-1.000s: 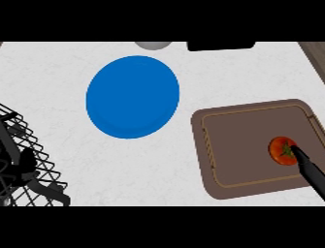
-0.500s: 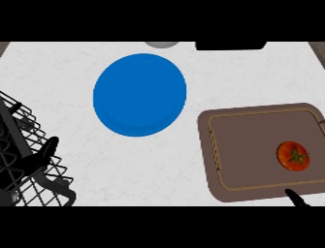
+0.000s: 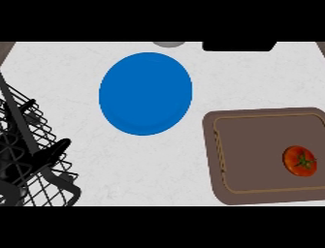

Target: Pick the tomato from the tray and place it in the plate

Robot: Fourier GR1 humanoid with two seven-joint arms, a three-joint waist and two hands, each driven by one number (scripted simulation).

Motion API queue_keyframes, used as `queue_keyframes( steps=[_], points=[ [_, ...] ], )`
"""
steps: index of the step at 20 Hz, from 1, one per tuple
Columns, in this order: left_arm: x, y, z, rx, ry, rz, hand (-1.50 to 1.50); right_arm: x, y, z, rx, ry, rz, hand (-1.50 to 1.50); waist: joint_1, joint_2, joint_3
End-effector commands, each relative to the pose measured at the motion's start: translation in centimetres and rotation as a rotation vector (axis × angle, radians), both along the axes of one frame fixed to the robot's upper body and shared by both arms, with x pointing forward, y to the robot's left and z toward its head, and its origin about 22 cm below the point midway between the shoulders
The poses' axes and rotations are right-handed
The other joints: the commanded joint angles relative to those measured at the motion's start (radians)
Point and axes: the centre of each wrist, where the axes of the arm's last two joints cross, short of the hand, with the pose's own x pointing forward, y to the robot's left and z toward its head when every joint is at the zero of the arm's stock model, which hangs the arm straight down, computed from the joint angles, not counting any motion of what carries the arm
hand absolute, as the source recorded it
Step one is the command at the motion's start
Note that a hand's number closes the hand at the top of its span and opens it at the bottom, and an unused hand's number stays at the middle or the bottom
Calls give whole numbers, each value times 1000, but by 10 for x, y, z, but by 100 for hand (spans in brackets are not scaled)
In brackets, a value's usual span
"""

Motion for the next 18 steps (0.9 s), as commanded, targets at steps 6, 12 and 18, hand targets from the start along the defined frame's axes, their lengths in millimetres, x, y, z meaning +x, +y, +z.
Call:
queue_keyframes(
  steps=[6,12,18],
  points=[
    [-23,15,-21,234,116,-223,0,23,-23,24,-23,243,95,-150,20,2,6],
    [-18,14,-23,221,125,-236,0,50,-23,22,-7,293,117,-150,15,0,7],
    [-22,28,-22,235,125,-229,0,65,-17,11,16,321,186,-150,17,-2,8]
  ],
)
